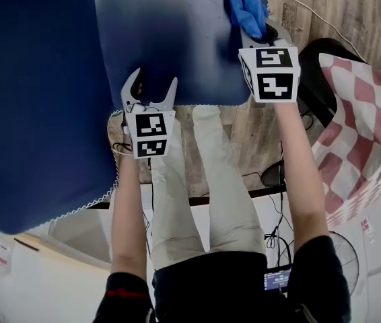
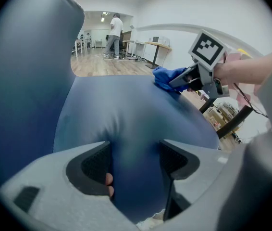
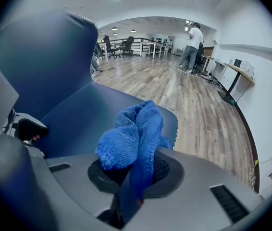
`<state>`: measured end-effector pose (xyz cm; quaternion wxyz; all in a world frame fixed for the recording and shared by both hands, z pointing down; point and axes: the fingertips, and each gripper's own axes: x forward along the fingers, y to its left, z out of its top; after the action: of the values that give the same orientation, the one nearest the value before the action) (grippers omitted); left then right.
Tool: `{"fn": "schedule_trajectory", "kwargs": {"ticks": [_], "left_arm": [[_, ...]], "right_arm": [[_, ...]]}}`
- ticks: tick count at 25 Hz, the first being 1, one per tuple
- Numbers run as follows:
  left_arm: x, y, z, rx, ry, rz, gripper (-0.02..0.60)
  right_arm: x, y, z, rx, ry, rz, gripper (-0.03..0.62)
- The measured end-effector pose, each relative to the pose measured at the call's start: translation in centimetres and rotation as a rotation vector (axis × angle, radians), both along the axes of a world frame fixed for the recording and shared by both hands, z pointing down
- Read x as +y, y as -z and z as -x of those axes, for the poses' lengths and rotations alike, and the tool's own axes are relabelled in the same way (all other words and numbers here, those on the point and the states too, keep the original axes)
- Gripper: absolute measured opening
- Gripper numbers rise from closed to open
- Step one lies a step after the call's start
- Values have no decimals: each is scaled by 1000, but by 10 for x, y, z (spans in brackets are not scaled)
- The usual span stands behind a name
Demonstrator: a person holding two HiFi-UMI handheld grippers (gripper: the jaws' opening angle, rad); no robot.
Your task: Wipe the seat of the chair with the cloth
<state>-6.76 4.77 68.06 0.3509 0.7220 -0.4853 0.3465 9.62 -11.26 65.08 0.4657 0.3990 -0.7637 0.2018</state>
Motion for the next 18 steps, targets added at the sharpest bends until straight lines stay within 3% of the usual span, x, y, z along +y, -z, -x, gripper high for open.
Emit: {"fn": "schedule_trajectory", "kwargs": {"ticks": [18], "left_arm": [[0, 1, -1, 3, -1, -15, 319]], "right_arm": [[21, -3, 72, -119, 84, 62, 54]]}}
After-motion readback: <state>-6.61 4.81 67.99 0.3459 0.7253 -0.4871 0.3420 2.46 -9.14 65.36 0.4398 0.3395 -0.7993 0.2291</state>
